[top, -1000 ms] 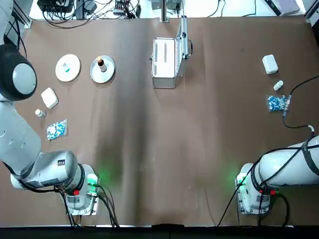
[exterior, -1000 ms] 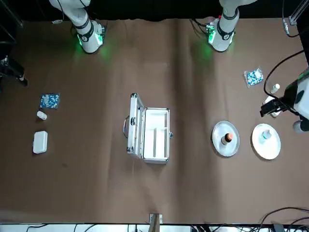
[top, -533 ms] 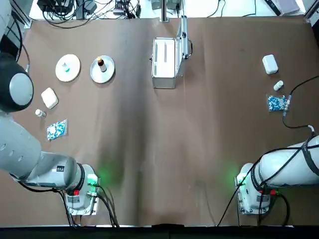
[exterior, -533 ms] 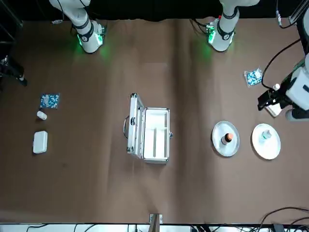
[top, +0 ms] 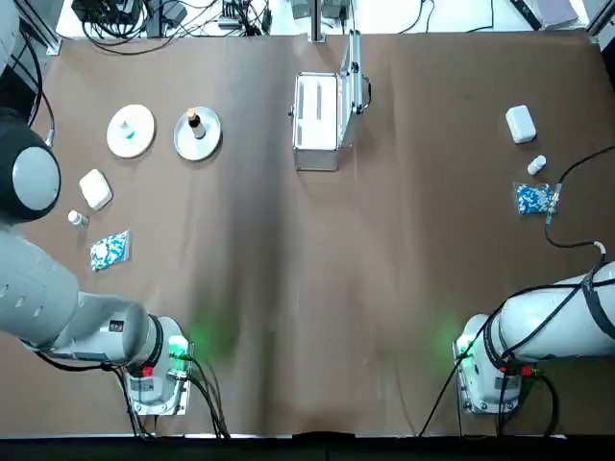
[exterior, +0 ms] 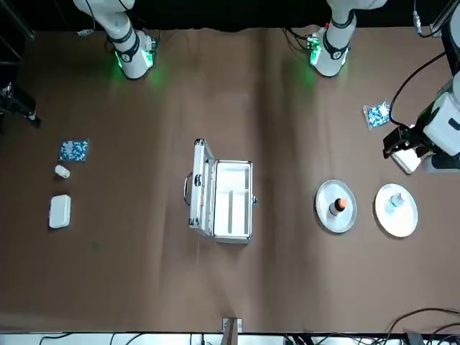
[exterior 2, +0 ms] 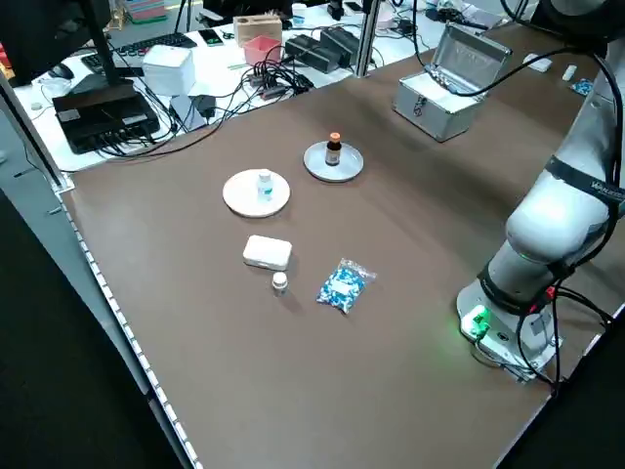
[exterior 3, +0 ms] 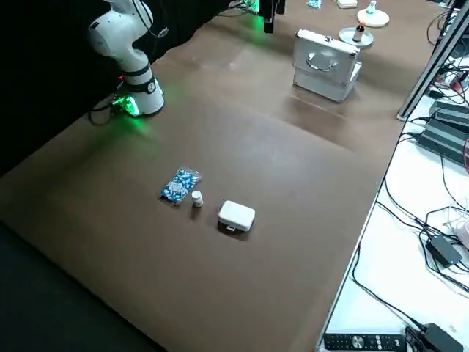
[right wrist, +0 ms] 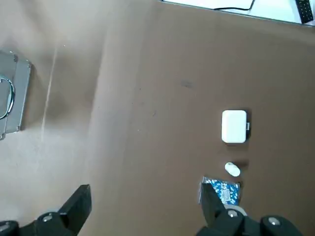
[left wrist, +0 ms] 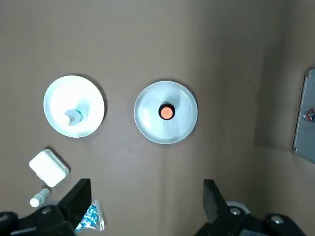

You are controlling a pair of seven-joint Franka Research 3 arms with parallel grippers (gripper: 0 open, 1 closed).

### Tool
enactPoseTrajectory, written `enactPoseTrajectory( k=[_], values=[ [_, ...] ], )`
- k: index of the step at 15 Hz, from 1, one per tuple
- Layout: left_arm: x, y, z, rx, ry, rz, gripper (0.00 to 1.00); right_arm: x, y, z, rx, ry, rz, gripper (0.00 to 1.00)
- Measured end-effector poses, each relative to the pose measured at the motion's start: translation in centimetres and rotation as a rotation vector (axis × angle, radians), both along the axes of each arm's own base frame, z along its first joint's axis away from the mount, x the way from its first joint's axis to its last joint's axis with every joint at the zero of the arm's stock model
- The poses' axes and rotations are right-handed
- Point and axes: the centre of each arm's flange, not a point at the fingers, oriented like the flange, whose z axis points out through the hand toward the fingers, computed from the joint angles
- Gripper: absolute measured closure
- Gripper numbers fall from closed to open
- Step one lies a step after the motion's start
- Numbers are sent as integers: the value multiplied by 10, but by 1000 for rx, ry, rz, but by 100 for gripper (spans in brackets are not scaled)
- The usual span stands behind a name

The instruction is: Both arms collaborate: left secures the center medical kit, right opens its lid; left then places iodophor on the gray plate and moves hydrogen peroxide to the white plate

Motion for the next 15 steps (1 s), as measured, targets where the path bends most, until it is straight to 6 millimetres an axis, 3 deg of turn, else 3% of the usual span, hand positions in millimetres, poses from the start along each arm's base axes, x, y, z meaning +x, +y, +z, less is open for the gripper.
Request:
enactPoseTrajectory(
  k=[5,8,15],
  values=[
    [2,-2,-4,0,2,-7,0,-1,-19,0,9,1,-47,1],
    [2,-2,-3,0,1,-7,0,-1,-15,1,20,2,-112,1],
    [2,1,-3,0,0,-2,0,-6,-34,-3,43,39,-163,1]
  ],
)
